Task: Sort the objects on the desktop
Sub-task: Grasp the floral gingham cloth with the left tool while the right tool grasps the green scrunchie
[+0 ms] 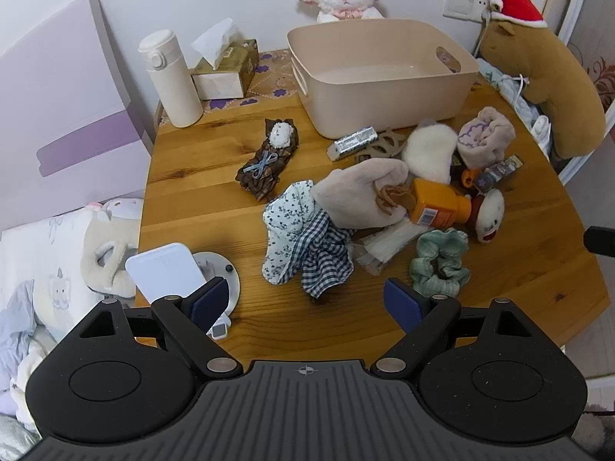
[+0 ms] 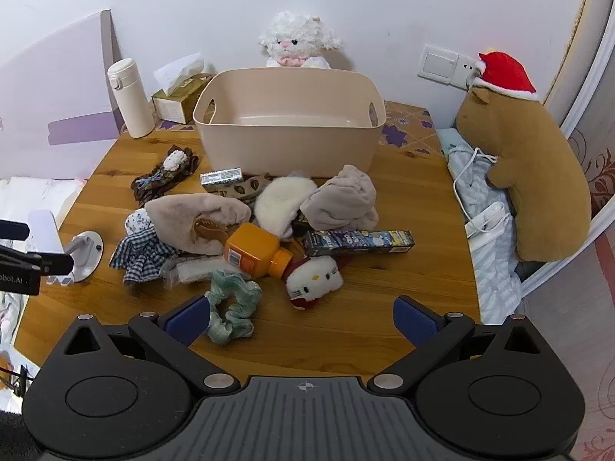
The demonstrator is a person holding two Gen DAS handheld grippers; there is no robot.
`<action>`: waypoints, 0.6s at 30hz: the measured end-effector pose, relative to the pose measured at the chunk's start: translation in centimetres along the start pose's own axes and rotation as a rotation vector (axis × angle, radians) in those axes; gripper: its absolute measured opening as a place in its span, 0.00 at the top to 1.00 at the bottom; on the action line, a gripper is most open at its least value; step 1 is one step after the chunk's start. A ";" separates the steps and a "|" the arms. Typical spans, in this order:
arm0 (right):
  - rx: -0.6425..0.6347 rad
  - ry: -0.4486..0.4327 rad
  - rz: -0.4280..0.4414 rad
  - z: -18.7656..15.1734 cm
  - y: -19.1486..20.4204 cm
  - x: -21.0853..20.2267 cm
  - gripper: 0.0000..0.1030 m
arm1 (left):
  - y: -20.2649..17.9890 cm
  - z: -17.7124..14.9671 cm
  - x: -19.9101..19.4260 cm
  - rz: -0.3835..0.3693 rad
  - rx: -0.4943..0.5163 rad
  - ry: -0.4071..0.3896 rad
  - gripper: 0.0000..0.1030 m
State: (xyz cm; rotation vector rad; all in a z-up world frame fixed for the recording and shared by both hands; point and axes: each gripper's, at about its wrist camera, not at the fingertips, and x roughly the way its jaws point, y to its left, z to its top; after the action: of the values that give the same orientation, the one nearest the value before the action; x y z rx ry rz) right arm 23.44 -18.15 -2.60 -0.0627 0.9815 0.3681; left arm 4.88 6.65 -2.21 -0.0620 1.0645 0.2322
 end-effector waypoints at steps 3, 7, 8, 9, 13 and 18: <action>-0.003 0.016 -0.002 0.2 0.7 1.0 0.00 | 0.3 0.2 1.0 0.005 0.011 0.019 0.14; -0.021 0.028 -0.013 0.4 1.7 2.4 0.00 | 0.6 0.5 2.2 0.004 0.027 0.020 0.13; -0.026 0.030 -0.015 0.4 2.0 2.7 0.00 | 0.7 0.7 2.6 0.002 0.027 0.023 0.14; -0.029 0.031 -0.017 0.4 2.2 3.1 0.00 | 0.8 0.8 3.0 0.000 0.025 0.027 0.13; -0.005 0.054 -0.016 0.2 2.4 4.7 0.00 | 1.1 1.3 4.8 -0.008 0.032 0.035 0.14; 0.060 0.081 0.002 -0.6 2.1 6.8 0.00 | 1.1 1.7 6.5 0.007 0.046 0.003 0.14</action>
State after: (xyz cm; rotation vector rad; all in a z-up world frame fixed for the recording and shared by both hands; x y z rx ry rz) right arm 25.65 -14.47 -8.33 -0.0225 1.0720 0.3395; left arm 9.14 9.08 -7.00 -0.0178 1.0728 0.2137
